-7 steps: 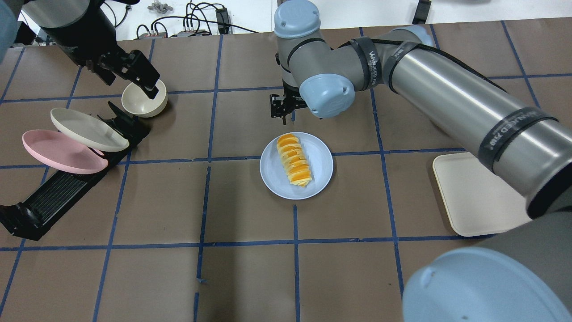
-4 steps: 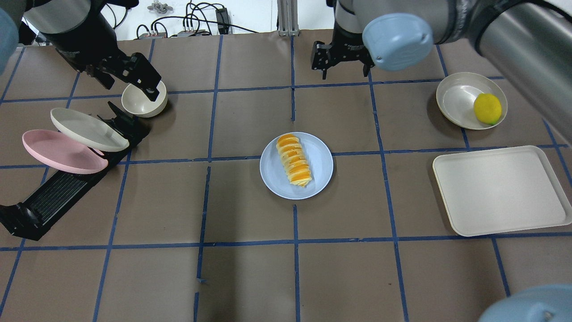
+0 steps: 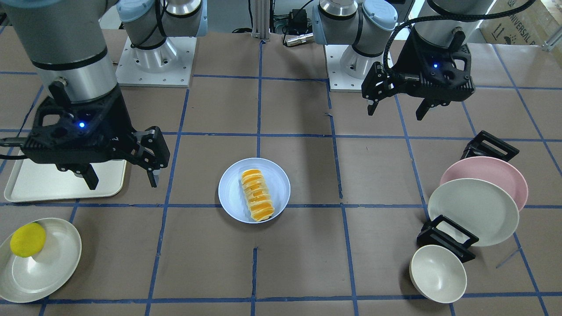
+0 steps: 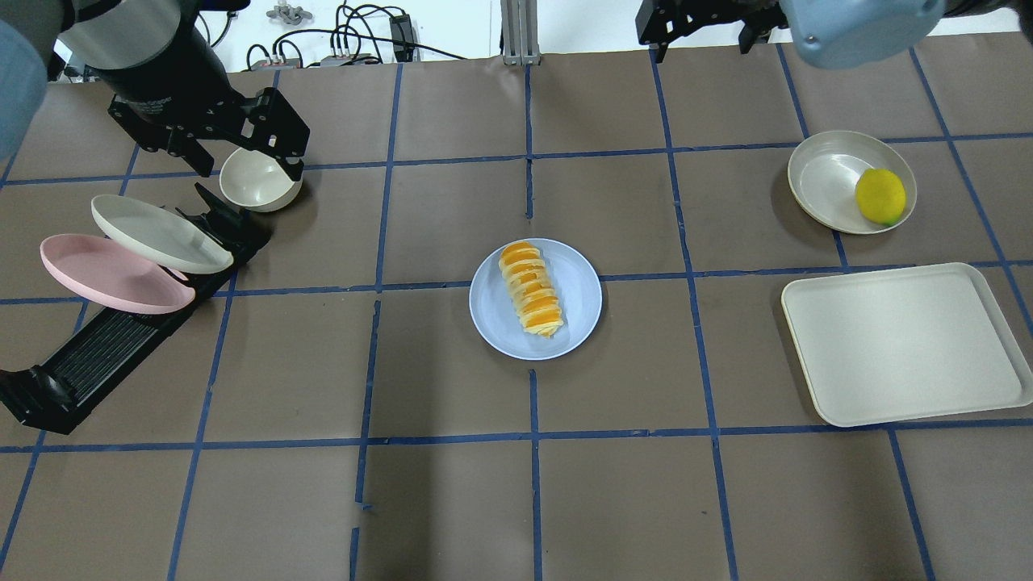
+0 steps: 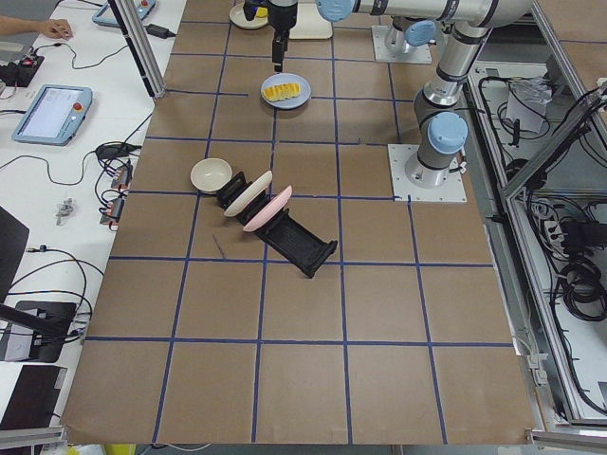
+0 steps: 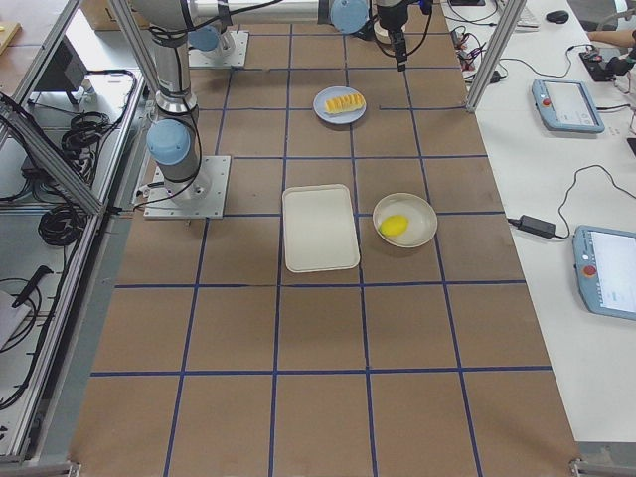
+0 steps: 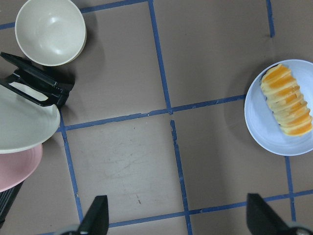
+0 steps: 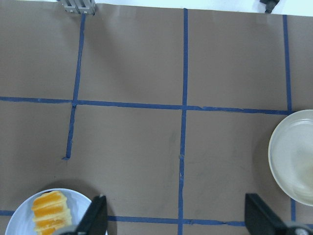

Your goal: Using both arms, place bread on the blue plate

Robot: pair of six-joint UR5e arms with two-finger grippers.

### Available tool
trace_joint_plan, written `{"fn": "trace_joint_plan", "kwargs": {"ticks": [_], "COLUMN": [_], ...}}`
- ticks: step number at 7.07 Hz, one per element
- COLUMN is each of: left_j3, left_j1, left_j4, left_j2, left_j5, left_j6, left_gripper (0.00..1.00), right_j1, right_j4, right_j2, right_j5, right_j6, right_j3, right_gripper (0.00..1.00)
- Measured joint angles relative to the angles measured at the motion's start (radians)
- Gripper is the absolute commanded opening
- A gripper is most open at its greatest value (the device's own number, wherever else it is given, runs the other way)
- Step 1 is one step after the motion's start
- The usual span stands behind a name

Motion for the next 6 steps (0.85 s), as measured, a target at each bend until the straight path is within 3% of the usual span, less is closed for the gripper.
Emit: {"fn": "trace_joint_plan", "kwargs": {"ticks": [4, 6], "left_j3": [-0.003, -0.006], "left_j1": [0.009, 0.011], "left_j4": [0.004, 0.005], "left_j2": [0.004, 0.010], "left_j5": [-0.042, -0.049], "left_j6": [-0.104, -0.118], "left_gripper": [1.00, 1.00], "right_j1": [-0.055, -0.054], "right_j4": [0.336, 0.398], "right_j2": [-0.102, -0.153], "right_j5": [-0.005, 0.021], "right_j6": [-0.017, -0.015], "right_j3": [0.014, 0.065], "right_gripper": [0.99, 1.00]}}
